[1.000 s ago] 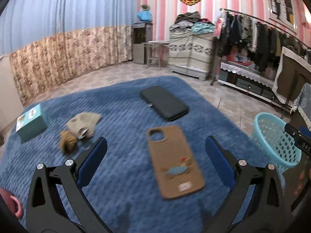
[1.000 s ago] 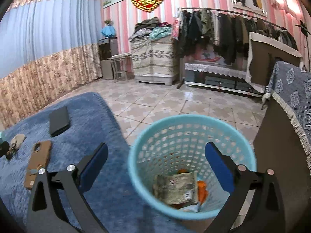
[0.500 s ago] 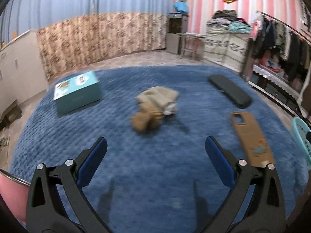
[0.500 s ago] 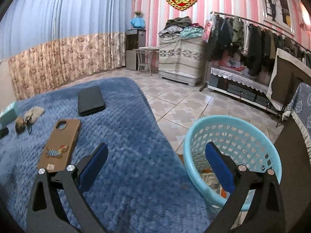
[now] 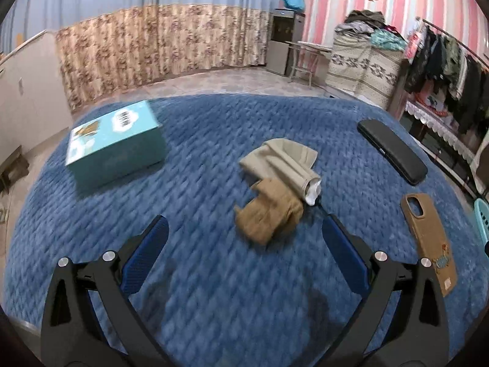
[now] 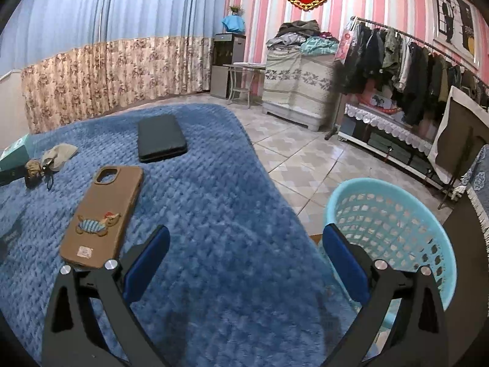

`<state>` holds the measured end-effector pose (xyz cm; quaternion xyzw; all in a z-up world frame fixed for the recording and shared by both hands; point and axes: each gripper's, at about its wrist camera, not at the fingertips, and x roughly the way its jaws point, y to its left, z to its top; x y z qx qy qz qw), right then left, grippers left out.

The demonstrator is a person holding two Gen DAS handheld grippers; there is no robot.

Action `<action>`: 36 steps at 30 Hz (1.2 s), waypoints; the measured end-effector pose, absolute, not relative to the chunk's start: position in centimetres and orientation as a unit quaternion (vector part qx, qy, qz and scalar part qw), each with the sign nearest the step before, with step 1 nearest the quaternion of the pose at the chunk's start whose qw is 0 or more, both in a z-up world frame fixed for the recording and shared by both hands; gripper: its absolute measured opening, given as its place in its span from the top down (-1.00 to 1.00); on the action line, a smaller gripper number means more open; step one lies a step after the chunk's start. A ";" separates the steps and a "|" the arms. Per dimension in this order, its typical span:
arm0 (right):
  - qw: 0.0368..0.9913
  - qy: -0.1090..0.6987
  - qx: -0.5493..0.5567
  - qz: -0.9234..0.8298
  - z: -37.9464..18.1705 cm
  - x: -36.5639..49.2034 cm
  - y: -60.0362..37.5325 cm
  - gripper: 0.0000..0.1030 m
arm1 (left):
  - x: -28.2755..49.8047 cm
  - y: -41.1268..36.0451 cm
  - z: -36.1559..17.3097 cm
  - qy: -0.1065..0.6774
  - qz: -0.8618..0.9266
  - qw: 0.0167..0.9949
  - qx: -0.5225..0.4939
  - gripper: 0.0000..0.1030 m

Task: Collect trash
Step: 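Move both tools back over the rug toward the remaining items, then grasp the brown crumpled paper with the left tool while the right tool grasps the beige cloth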

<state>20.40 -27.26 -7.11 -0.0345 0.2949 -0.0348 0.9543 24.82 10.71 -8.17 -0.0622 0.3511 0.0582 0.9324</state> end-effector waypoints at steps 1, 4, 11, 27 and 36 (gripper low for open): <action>0.954 0.297 -0.035 -0.032 -7.1 20.6 -27.0 -0.90 | 25.4 10.6 -8.5 0.362 0.048 0.929 -0.063 -0.72; 0.952 0.302 -0.041 -0.022 -7.0 21.5 -25.7 -0.90 | 26.6 10.1 -9.3 0.389 0.016 0.919 -0.069 -0.22; 0.951 0.305 -0.053 0.007 -6.9 23.0 -21.7 -0.90 | 25.2 10.8 -8.5 0.369 0.023 0.928 -0.054 0.05; 0.942 0.290 -0.114 0.124 -5.4 27.5 -7.3 -0.90 | 23.3 16.8 -6.9 0.301 0.159 0.936 -0.086 0.05; 0.928 0.319 -0.113 0.155 -6.8 31.6 -1.4 -0.90 | 24.3 18.2 -7.8 0.310 0.199 0.923 -0.113 0.05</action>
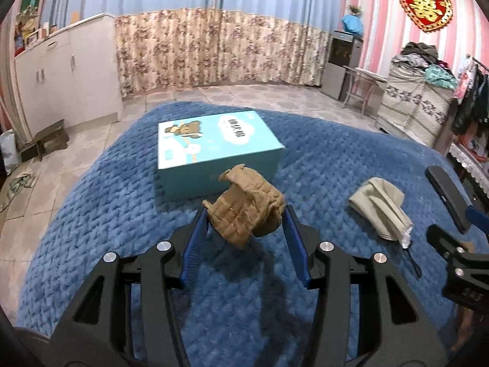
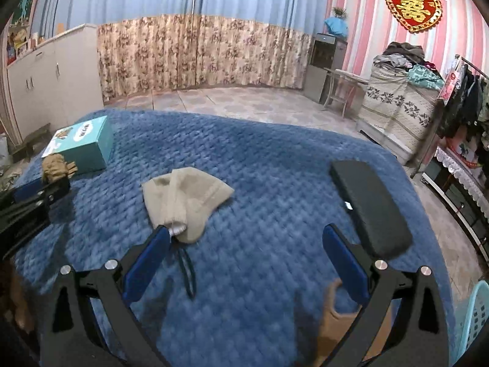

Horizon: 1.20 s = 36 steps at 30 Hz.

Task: Collect trash
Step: 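Grasp the brown crumpled paper with the left tool while the right tool grasps the beige cloth, then carry the brown paper and beige cloth over the blue basket with both tools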

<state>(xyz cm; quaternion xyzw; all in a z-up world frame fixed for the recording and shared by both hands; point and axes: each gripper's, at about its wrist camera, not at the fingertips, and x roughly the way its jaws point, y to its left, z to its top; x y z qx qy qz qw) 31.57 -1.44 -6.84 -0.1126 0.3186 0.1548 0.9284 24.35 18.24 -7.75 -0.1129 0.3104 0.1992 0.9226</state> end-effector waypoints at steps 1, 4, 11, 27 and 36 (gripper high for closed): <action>0.926 0.325 -0.108 0.161 -7.1 32.1 -1.0 -0.90 | 24.2 18.4 -7.7 0.306 0.208 0.922 -0.116 0.05; 0.922 0.332 -0.101 0.171 -7.4 32.9 0.1 -0.90 | 23.9 19.1 -7.6 0.298 0.229 0.918 -0.125 0.05; 0.910 0.352 -0.091 0.202 -8.9 34.6 1.8 -0.61 | 23.7 19.7 -7.8 0.298 0.253 0.911 -0.135 0.05; 0.899 0.351 -0.039 0.259 -8.9 33.0 -0.2 0.65 | 23.8 19.8 -8.1 0.297 0.244 0.912 -0.141 0.05; 0.918 0.327 -0.024 0.225 -7.0 29.2 -6.0 0.65 | 23.4 19.0 -7.6 0.285 0.230 0.923 -0.116 0.05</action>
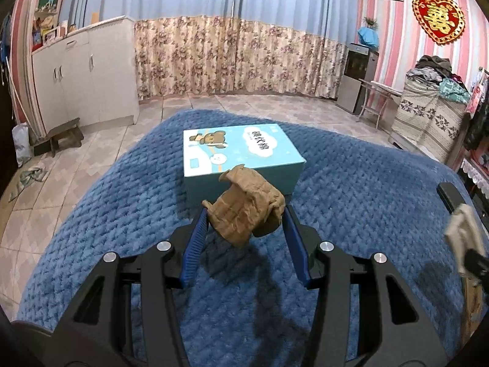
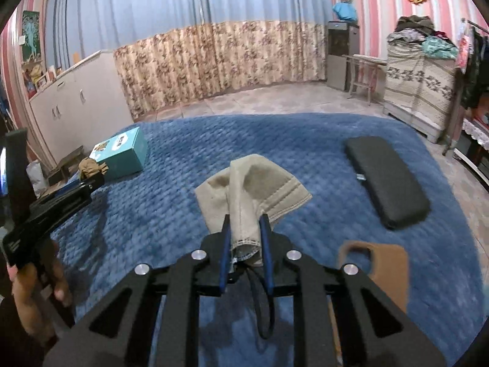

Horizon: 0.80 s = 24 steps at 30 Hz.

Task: Collect trash
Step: 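Carry the brown paper and beige cloth over the blue basket with both tools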

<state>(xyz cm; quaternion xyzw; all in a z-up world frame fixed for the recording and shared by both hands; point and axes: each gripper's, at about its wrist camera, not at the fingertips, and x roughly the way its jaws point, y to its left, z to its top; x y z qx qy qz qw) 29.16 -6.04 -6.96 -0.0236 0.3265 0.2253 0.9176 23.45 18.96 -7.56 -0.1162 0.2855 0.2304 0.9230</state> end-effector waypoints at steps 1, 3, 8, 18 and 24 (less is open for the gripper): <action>0.920 0.324 -0.021 0.219 -6.6 28.7 -7.1 0.65 | 23.5 18.8 -7.5 0.286 0.229 0.924 -0.113 0.05; 0.924 0.320 -0.016 0.210 -6.2 27.8 -8.9 0.65 | 23.6 18.7 -7.5 0.286 0.225 0.925 -0.109 0.05; 0.933 0.312 -0.010 0.179 -4.8 25.5 -14.3 0.65 | 23.4 18.9 -7.3 0.286 0.227 0.924 -0.116 0.05; 0.945 0.298 -0.017 0.134 -3.8 21.1 -22.6 0.64 | 22.4 15.5 -5.6 0.275 0.155 0.943 -0.107 0.05; 0.955 0.271 -0.019 0.119 -3.2 19.4 -26.0 0.64 | 20.7 11.4 -4.8 0.286 0.122 0.944 -0.114 0.05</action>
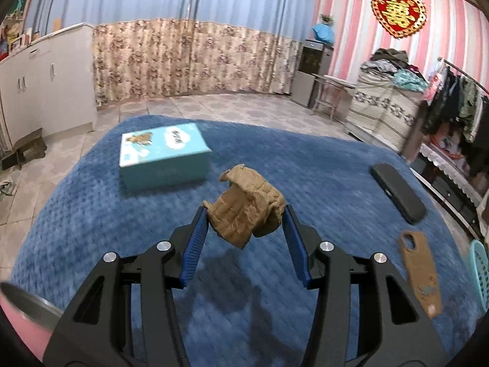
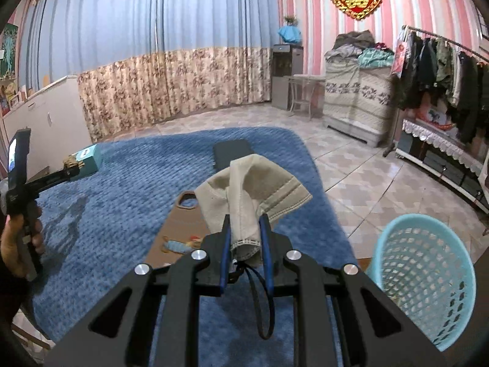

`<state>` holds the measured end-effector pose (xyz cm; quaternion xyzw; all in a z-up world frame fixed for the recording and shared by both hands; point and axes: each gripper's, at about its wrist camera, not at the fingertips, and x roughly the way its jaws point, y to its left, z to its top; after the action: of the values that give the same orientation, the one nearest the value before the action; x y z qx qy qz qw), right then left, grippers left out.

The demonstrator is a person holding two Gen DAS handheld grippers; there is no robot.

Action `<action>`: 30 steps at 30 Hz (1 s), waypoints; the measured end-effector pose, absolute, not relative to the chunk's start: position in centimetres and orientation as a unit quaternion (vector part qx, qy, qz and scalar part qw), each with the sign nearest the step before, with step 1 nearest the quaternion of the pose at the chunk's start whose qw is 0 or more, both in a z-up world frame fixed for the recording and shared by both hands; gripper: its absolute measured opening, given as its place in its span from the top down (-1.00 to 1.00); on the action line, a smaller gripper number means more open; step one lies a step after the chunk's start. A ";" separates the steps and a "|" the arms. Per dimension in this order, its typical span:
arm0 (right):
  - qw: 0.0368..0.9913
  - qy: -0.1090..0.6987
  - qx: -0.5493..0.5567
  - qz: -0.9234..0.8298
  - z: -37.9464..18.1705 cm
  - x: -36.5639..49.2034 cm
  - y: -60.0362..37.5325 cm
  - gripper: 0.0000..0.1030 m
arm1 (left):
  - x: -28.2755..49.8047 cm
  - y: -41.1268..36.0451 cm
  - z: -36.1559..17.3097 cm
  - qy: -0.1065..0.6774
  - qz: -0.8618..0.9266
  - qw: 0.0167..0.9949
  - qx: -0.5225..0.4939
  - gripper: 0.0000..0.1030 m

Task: Collect trash
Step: 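Carry the brown paper and beige cloth over the blue basket with both tools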

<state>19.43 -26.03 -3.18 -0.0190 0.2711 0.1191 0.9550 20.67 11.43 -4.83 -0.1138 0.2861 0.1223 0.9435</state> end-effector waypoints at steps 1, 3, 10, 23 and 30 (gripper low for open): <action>0.956 0.269 -0.017 0.117 -3.3 19.2 -26.4 0.64 | 20.2 10.5 -4.8 0.288 0.119 0.944 -0.111 0.05; 0.956 0.270 -0.017 0.112 -3.7 19.1 -27.3 0.64 | 19.7 9.5 -4.8 0.293 0.111 0.943 -0.112 0.05; 0.962 0.252 -0.011 0.106 -2.6 18.6 -29.3 0.64 | 18.4 5.1 -4.1 0.297 0.076 0.946 -0.102 0.05; 0.973 0.228 0.003 0.031 -0.4 17.0 -36.6 0.64 | 18.8 -6.4 -2.5 0.294 -0.027 0.954 -0.042 0.05; 0.970 0.237 0.034 -0.030 -1.1 16.6 -42.8 0.64 | 19.3 -12.9 -1.7 0.282 -0.084 0.956 -0.007 0.05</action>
<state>16.55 -42.76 -1.07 0.0344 0.2370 -0.0296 0.9704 19.27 -12.86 -1.66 -0.0065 0.2822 -0.0843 0.9556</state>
